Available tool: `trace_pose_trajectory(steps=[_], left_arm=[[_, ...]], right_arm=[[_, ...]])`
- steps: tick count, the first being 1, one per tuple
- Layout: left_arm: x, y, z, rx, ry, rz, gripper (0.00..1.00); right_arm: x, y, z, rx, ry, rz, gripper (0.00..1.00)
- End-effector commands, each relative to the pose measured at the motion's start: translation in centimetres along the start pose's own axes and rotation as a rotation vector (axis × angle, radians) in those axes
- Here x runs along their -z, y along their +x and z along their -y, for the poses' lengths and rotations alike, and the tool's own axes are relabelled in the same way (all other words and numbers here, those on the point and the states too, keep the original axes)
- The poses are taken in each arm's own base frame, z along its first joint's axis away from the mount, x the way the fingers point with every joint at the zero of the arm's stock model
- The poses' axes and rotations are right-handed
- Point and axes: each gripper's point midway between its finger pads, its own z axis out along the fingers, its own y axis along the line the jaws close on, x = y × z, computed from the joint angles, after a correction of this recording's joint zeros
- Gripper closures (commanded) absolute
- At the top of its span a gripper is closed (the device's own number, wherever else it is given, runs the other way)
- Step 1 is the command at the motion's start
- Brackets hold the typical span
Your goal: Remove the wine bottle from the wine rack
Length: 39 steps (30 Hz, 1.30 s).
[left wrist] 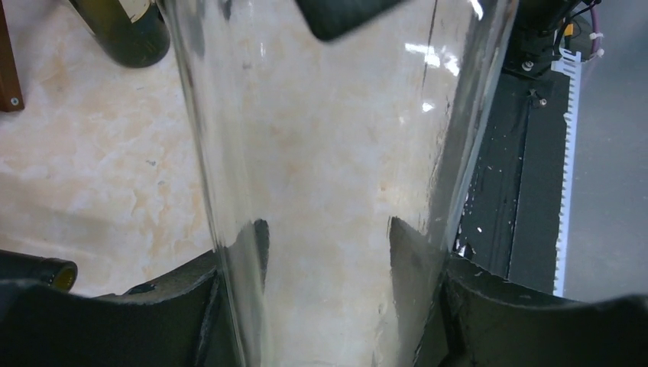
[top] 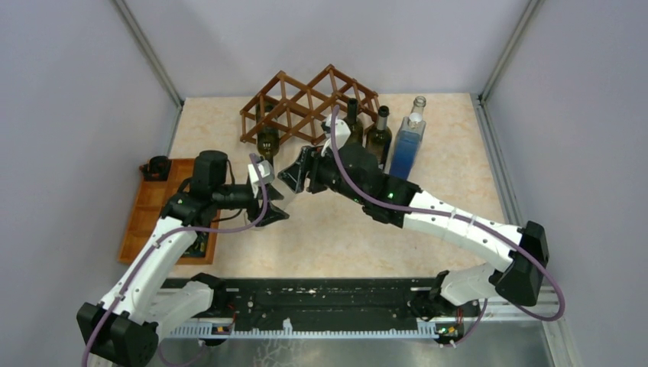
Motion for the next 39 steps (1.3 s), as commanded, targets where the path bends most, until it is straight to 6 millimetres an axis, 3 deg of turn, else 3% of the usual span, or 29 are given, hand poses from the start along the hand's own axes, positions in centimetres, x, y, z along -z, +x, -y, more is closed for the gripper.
trace_pose_trajectory(steps=[1,8,11,12,16,17,24,28,31,39], left_arm=[[0.4,-3.6,0.9,-0.045,0.044,0.098,1.0],[0.3,-3.2,1.3,-0.029,0.072,0.09,0.98],[0.3,-3.0,1.6,-0.022,0.088,0.086,0.94],[0.3,-2.9,1.7,-0.018,0.093,0.084,0.94],[0.3,-2.9,1.8,-0.012,0.099,0.085,0.93],[0.3,-2.9,1.8,-0.01,0.095,0.086,0.93],[0.4,-3.0,1.8,0.002,0.085,0.094,0.95],[0.4,-3.7,1.5,0.019,0.063,0.114,0.97],[0.3,-4.1,0.8,0.028,0.035,0.12,0.99],[0.2,-4.3,0.2,0.026,0.007,0.13,1.0]], right_arm=[[0.0,-3.2,-3.2,0.002,-0.068,0.099,0.44],[-0.6,-2.9,-2.9,0.007,-0.048,0.097,0.86],[-0.8,-2.9,-2.5,0.018,-0.029,0.097,0.89],[-0.8,-2.9,-2.5,0.02,-0.024,0.098,0.86],[-1.1,-3.1,-2.6,0.015,-0.025,0.1,0.47],[-1.2,-3.1,-2.7,0.01,-0.027,0.1,0.41],[-1.5,-3.6,-3.4,-0.009,-0.051,0.119,0.33],[-2.3,-2.5,-3.5,0.0,-0.047,0.066,0.16],[-2.7,-1.4,-2.8,0.0,-0.009,0.049,0.1],[-3.2,0.2,-1.5,-0.027,0.044,0.025,0.1]])
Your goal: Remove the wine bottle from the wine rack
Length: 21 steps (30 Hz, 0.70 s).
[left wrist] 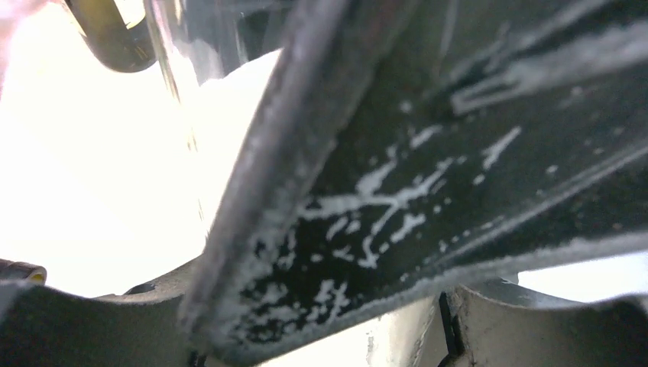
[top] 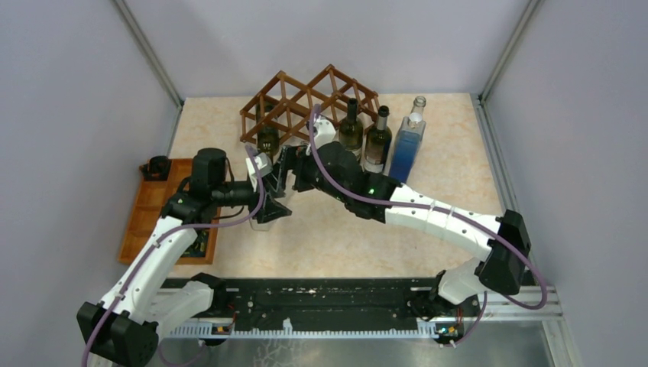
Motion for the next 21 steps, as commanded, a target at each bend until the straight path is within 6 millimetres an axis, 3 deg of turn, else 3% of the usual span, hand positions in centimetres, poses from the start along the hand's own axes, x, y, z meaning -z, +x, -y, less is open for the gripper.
trace_pose_trajectory(steps=[1,5,8,10,12,14,17,21], left_arm=[[0.2,-3.0,0.1,-0.08,0.002,0.086,1.0],[0.3,-3.3,0.1,-0.082,-0.002,0.092,1.0],[0.3,-3.2,0.3,-0.085,0.007,0.087,0.96],[0.4,-3.0,0.4,-0.082,0.012,0.079,0.82],[0.5,-2.7,0.6,-0.08,0.016,0.068,0.51],[0.6,-2.4,0.6,-0.088,0.01,0.055,0.28],[0.8,-1.9,0.5,-0.102,-0.004,0.032,0.03],[1.1,-1.2,0.0,-0.081,-0.041,-0.012,0.01]], right_arm=[[-0.2,-0.7,-1.1,-0.024,-0.01,0.033,0.1],[-0.8,-0.5,-1.5,-0.029,-0.02,0.027,0.22],[-0.9,-1.1,-1.9,-0.031,-0.028,0.047,0.47],[-0.8,-1.6,-1.8,-0.021,-0.021,0.065,0.66],[-0.6,-2.1,-1.6,-0.003,-0.004,0.081,0.81],[-0.3,-2.7,-1.0,0.02,0.025,0.099,0.9],[0.4,-3.6,-0.1,0.066,0.066,0.129,0.98],[1.2,-5.2,2.4,0.134,0.148,0.172,1.0]])
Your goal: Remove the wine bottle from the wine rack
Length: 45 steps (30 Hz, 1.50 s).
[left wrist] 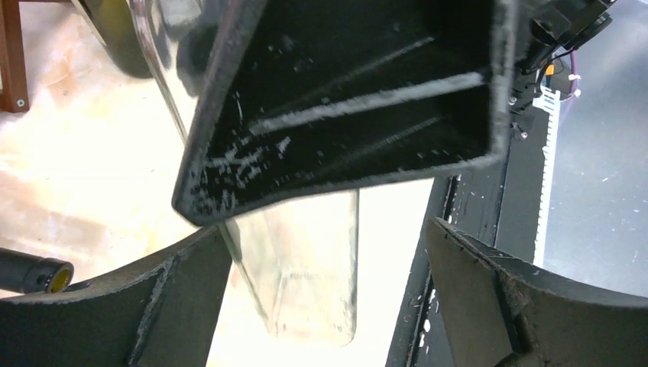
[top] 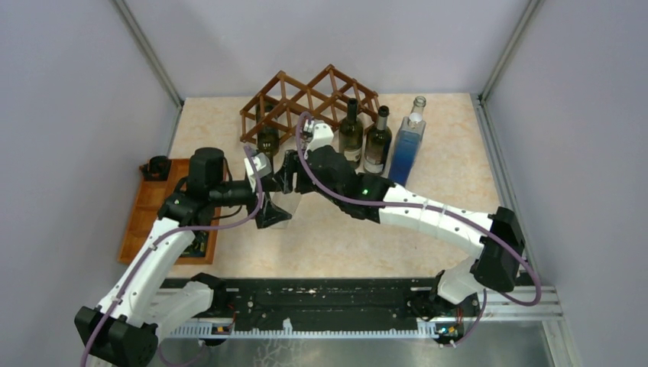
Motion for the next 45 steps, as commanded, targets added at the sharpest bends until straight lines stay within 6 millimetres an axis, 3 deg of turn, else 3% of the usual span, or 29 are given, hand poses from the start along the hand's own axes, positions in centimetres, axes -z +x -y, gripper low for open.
trace_pose_trajectory(steps=[1,10,16,28,45], left_arm=[[0.8,-0.5,0.0,-0.047,-0.023,-0.024,0.01],[1.2,0.8,-1.2,-0.075,-0.087,-0.071,0.01],[1.2,0.8,-1.3,-0.088,-0.085,-0.073,0.01],[1.8,1.5,-1.4,-0.144,-0.103,-0.111,0.01],[2.3,1.7,-1.2,-0.181,-0.11,-0.122,0.01]], right_arm=[[2.2,-6.6,1.1,0.038,0.041,0.189,1.0],[2.2,-7.5,10.4,0.192,0.317,0.225,1.0],[1.2,-7.9,13.9,0.244,0.415,0.225,1.0],[-3.3,-7.3,15.9,0.29,0.463,0.201,1.0],[-9.7,-9.0,16.4,0.332,0.484,0.274,1.0]])
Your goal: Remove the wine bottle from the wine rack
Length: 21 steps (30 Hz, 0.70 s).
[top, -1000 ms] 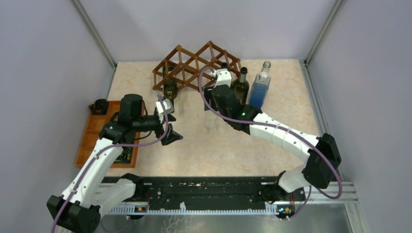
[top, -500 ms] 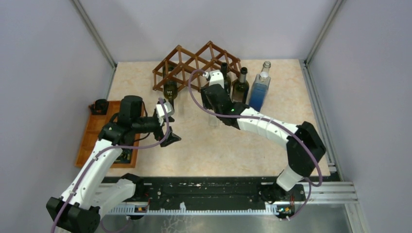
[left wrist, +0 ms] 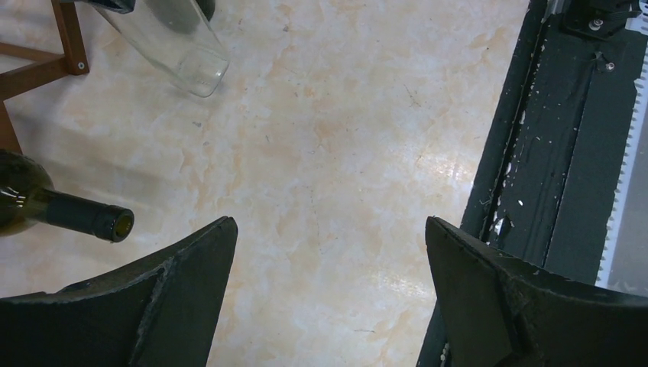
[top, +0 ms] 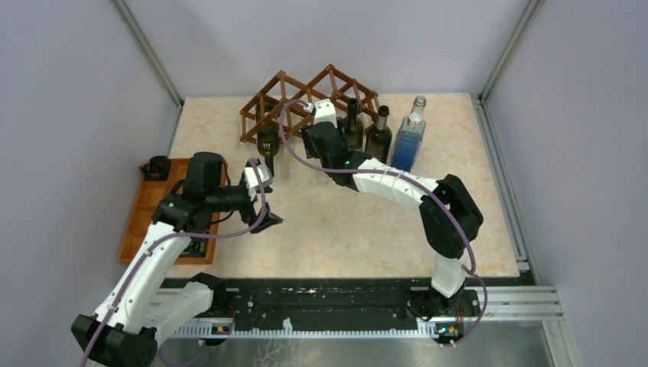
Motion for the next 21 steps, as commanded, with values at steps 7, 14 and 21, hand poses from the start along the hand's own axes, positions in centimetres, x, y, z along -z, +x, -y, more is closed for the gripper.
trace_pose_trajectory(steps=[7,14,21], left_arm=[[0.8,-0.4,0.0,-0.051,-0.02,0.009,0.01],[0.8,-0.4,0.0,-0.052,-0.021,0.008,0.01],[0.9,-0.2,0.0,-0.059,-0.021,-0.001,0.01]], right_arm=[[-2.8,-5.4,0.1,-0.071,0.037,0.177,1.0],[-3.8,-5.4,0.2,-0.051,0.052,0.195,1.0],[-4.0,-4.9,0.4,-0.034,0.064,0.205,1.0]])
